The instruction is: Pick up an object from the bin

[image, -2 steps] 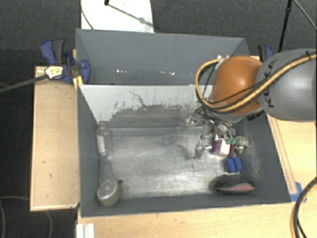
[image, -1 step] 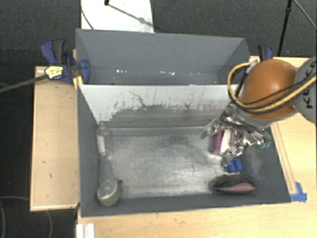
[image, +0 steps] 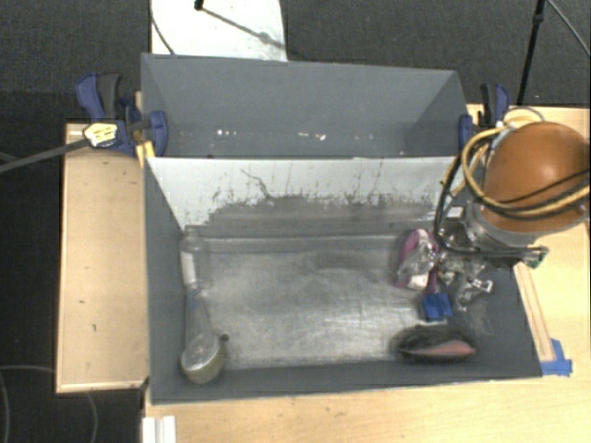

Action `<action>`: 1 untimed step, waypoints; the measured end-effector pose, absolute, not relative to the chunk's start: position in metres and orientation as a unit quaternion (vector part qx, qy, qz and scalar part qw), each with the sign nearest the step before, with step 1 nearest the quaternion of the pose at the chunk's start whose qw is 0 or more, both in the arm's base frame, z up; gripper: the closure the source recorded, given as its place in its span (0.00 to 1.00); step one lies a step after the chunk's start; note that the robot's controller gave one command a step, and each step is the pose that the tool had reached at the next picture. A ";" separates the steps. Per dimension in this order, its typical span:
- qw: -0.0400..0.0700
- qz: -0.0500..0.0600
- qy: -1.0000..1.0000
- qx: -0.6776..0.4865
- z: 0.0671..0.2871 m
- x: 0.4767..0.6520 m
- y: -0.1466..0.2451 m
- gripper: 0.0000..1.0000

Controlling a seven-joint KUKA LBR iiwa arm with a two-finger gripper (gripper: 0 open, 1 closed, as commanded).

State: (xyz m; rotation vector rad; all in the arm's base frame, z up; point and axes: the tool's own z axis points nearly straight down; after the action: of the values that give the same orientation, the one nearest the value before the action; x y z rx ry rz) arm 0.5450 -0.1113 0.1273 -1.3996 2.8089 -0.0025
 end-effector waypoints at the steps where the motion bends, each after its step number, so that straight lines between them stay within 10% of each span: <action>1: -0.004 -0.001 0.759 -0.651 0.084 0.535 -0.096 0.00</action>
Offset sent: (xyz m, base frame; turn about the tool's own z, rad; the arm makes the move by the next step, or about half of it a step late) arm -0.0115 0.0168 -0.0475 -0.4968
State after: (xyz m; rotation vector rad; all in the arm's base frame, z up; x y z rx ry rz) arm 0.5351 -0.0965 0.0844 -2.0511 2.3892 -0.0045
